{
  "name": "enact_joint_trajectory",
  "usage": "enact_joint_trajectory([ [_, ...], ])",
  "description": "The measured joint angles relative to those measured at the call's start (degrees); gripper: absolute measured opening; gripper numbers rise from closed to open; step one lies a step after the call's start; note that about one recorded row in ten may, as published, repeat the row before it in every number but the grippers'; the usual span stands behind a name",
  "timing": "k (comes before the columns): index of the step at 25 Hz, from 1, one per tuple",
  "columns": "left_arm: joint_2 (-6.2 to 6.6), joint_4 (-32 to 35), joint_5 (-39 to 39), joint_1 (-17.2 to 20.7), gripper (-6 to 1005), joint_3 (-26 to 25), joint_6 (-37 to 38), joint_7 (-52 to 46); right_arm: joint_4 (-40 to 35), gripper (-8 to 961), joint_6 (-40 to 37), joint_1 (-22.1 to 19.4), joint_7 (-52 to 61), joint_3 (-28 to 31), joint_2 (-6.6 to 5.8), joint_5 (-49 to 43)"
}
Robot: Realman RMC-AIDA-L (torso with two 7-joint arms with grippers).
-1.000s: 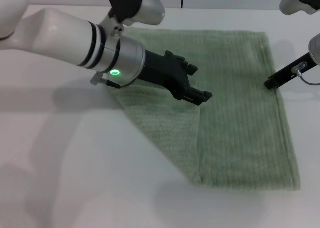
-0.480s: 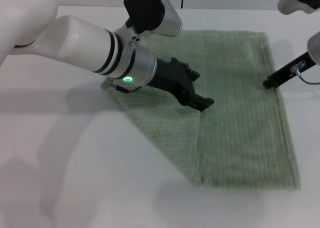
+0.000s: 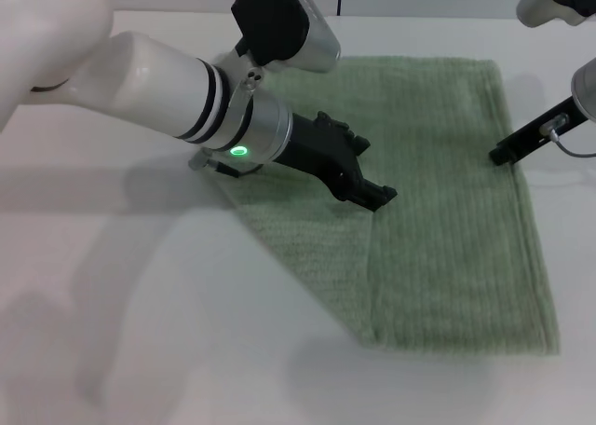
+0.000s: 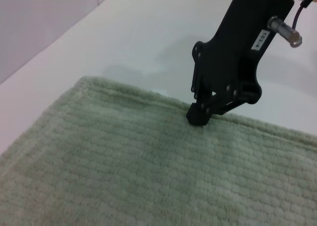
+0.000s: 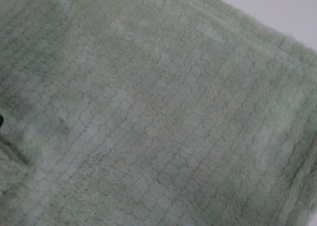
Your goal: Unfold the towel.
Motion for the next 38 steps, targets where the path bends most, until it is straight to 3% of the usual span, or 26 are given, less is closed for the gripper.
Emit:
enact_joint_trajectory([
  [16, -0.05, -0.6, -1.5, -1.1, 737, 8.2, -6.2, -2.2, 0.6, -1, 0.2, 0.4, -0.5, 0.0, -0.04, 0.0],
  [23, -0.08, -3.9, -3.3, -2.7, 735, 11.4, -9.8, -2.9, 0.6, -1, 0.2, 0.7, -0.5, 0.0, -0.11, 0.0],
  [38, -0.08, -4.4, -3.3, -3.1, 731, 11.8, -10.2, -3.1, 1.1, 0, 0.2, 0.8, -0.5, 0.0, -0.11, 0.0],
])
